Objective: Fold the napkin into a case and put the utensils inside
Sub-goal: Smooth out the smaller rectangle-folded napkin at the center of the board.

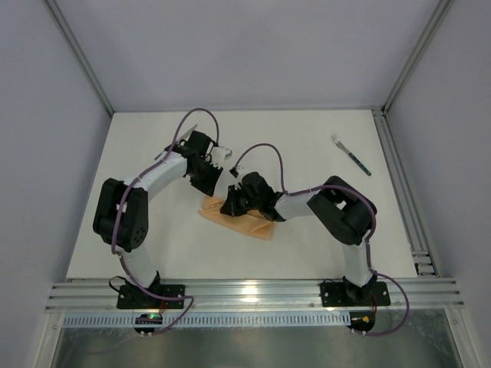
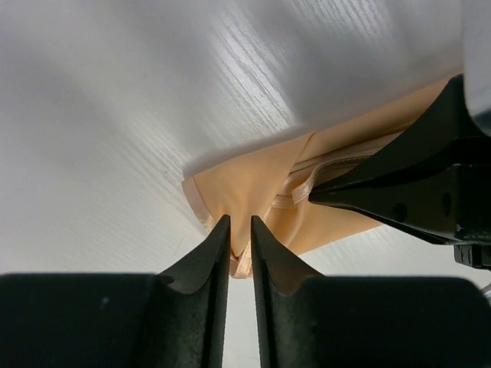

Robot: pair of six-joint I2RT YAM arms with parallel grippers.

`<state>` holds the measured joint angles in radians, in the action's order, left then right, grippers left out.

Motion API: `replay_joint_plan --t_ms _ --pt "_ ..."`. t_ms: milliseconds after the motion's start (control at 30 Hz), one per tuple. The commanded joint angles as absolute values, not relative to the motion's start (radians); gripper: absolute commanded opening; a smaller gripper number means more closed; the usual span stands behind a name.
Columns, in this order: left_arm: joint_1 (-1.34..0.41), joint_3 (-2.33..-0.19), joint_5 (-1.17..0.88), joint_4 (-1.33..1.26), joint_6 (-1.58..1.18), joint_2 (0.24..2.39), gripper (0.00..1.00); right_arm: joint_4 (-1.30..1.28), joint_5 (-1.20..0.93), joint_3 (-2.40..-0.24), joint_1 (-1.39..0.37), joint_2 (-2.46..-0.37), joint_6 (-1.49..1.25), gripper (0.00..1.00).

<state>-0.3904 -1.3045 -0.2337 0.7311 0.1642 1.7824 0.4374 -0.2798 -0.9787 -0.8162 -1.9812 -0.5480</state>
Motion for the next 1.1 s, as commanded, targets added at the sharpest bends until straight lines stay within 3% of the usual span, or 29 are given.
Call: replay_joint_plan --t_ms 0,33,167,400,600,800,1067 --pt "-0.396 -1.305 -0.296 0.772 0.192 1.781 0.21 0.414 -0.270 -0.983 -0.813 -2.006 -0.548 0.04" --pt "-0.406 -1.286 -0.293 0.769 0.198 1.786 0.28 0.425 -0.273 -0.982 -0.810 -2.006 -0.555 0.04" --pt "-0.443 -1.215 -0.204 0.692 0.233 1.773 0.37 0.457 -0.285 -0.965 -0.801 -2.006 -0.575 0.04" --pt "-0.448 -1.192 -0.124 0.588 0.221 1.789 0.37 0.465 -0.302 -0.965 -0.799 -2.011 -0.581 0.04" --pt "-0.454 -1.184 -0.195 0.629 0.224 1.784 0.32 0.475 -0.305 -0.960 -0.793 -2.002 -0.595 0.04" --pt "-0.375 -1.195 -0.357 0.706 0.178 1.741 0.33 0.574 -0.344 -0.925 -0.758 -2.005 -0.695 0.04" --pt "-0.368 -1.146 -0.359 0.644 0.181 1.752 0.36 0.538 -0.330 -0.939 -0.758 -2.003 -0.666 0.04"
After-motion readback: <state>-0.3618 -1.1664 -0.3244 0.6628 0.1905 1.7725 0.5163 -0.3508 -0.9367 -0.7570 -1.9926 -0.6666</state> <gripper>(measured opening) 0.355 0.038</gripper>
